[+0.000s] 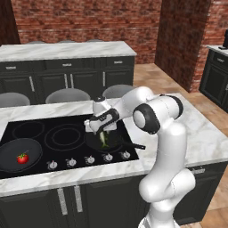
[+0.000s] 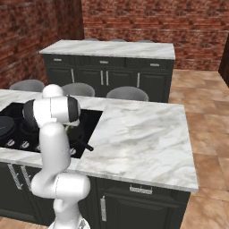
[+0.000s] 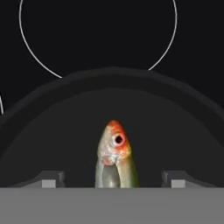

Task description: Place both pans onto different burners. Then place the tomato and the fish on different pans.

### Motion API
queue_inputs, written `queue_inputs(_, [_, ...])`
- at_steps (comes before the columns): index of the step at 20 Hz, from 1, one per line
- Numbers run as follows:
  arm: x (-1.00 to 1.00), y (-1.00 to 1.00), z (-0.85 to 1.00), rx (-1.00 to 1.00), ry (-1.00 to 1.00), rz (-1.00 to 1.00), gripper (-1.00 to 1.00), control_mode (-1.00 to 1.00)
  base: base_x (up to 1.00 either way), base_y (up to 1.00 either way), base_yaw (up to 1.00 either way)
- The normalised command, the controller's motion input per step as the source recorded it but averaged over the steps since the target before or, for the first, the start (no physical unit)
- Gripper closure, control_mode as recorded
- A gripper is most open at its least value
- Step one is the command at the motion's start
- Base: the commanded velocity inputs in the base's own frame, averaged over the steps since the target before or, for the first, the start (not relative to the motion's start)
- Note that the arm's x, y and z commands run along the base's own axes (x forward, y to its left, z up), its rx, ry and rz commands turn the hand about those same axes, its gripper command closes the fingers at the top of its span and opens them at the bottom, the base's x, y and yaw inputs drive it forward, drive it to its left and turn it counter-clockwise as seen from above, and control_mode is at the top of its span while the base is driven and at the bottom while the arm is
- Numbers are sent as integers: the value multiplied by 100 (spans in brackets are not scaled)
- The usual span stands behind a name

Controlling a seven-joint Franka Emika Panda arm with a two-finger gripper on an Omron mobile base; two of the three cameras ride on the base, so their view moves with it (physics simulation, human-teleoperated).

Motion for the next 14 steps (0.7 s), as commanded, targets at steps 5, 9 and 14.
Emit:
queue_inputs(5, [-6,0,63,0,-8,0,-100,-100,0,0,0])
queue_inputs(9, [-33,-7,56,0,-10,0,-100,-100,0,0,0])
queue_inputs(14, [-52,-29,37,0,-10,0,-100,-100,0,0,0])
